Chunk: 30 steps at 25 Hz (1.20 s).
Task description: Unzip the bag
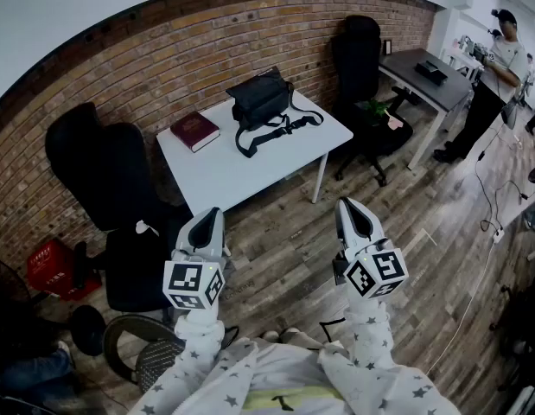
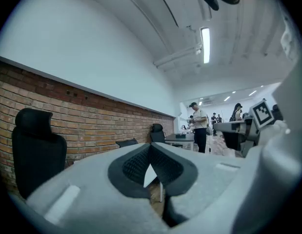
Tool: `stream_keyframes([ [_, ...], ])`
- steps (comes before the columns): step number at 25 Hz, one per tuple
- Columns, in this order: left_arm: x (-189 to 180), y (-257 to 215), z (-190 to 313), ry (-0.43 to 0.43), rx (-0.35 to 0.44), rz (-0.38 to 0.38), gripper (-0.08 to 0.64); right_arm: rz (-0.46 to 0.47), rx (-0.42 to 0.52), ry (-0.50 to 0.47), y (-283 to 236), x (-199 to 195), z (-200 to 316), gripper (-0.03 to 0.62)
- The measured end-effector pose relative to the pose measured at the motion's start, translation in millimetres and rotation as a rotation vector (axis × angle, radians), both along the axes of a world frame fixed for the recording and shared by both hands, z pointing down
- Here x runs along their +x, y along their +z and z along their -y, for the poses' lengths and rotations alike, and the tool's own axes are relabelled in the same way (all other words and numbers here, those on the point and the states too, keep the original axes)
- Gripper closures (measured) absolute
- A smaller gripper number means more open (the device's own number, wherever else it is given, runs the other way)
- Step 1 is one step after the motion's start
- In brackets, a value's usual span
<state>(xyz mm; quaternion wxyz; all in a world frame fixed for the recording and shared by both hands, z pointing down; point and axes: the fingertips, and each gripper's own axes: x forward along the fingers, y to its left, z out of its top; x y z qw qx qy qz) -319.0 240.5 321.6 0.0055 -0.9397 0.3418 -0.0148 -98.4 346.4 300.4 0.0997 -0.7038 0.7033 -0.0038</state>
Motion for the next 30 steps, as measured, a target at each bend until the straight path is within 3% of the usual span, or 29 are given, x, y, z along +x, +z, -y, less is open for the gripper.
stream_keyframes([
  [21,35,19,-20,-0.025,-0.021,0.057,0.561,0.031,-0.037,-0.032,17,50,-13,0.584],
  [30,52,28,-6,-0.034,-0.042,0.057,0.561,0.060,-0.043,-0.026,31,74,-6,0.584],
])
